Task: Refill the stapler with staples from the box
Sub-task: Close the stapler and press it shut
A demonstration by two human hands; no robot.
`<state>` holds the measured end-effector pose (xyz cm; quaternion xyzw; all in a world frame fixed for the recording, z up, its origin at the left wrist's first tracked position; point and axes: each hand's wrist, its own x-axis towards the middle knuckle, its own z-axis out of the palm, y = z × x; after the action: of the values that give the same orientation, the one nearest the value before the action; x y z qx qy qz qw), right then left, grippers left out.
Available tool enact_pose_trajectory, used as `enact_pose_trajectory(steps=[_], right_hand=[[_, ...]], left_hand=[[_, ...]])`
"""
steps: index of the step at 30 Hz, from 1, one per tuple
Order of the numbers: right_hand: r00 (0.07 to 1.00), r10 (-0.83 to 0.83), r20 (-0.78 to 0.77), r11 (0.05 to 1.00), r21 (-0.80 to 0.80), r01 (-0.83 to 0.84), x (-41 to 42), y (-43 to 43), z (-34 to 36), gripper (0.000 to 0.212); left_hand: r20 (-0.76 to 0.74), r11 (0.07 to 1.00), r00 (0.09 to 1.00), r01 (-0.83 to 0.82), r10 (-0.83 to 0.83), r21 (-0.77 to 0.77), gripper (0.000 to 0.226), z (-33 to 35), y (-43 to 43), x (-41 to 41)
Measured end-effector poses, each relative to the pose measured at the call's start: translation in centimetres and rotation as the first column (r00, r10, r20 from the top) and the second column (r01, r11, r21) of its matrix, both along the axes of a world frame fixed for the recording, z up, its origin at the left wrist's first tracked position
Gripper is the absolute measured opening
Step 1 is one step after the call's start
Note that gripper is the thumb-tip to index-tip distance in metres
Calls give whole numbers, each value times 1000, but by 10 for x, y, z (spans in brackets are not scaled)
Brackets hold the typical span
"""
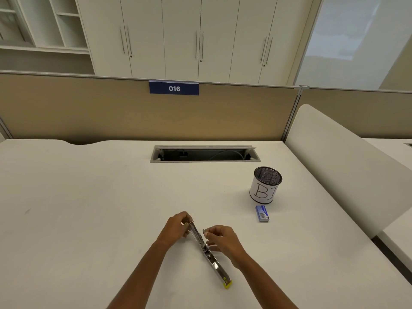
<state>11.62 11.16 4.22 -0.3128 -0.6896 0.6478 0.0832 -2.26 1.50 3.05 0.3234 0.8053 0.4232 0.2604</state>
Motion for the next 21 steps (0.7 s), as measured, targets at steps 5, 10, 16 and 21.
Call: enact_pose_trajectory(steps=[5,10,16,21], right_hand=[[1000,-2,10,997,72,1,1,-2,-3,13],[1000,17,-10,983,183,-15,1,-4,-6,8],[999,31,-15,972,233,-27,4,-4,-7,11],[1000,16,-11,969,249,-12,4,-4,-10,13]], left_hand=[[245,987,966,-113,83,114,10,-6,1,5],[481,970,872,-187,92,154,27,-8,-1,11],[652,936,755,-178,-67,303,23,-13,-8,15],[661,942,741,-125,-119,310,18,-17,-12,18]])
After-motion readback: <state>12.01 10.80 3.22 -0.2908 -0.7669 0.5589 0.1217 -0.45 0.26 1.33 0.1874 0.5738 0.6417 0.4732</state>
